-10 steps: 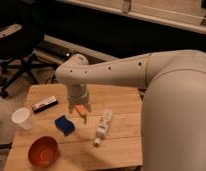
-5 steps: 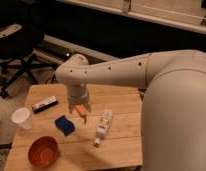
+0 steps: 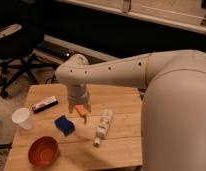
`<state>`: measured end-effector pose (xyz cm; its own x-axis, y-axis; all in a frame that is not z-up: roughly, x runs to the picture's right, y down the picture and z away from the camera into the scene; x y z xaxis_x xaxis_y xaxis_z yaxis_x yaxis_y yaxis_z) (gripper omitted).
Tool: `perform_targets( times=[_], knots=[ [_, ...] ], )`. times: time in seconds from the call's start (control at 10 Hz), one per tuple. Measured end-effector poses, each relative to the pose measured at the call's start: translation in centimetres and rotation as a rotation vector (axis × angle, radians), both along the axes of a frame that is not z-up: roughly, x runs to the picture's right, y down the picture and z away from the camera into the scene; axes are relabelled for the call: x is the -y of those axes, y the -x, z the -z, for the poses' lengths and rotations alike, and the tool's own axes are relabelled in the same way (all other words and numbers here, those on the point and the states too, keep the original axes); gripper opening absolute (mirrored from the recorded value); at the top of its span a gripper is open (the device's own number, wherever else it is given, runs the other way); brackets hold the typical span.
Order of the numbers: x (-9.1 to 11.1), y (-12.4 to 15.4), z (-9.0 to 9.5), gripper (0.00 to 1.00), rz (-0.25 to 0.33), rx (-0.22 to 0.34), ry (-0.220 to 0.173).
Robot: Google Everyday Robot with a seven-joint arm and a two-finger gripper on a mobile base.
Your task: Place the bottle in the ceramic bowl
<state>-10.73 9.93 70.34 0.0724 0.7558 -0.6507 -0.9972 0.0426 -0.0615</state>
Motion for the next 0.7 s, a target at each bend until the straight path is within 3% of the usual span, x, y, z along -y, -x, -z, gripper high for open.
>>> perform_targets(
  times=[0.4,0.7],
  knots=[
    [0.0,0.0,0.0,0.65,0.000,-0.001,0.000],
    [-0.7,-2.8,-1.4,0.65,-0.037,-0.092,0.023]
  ],
)
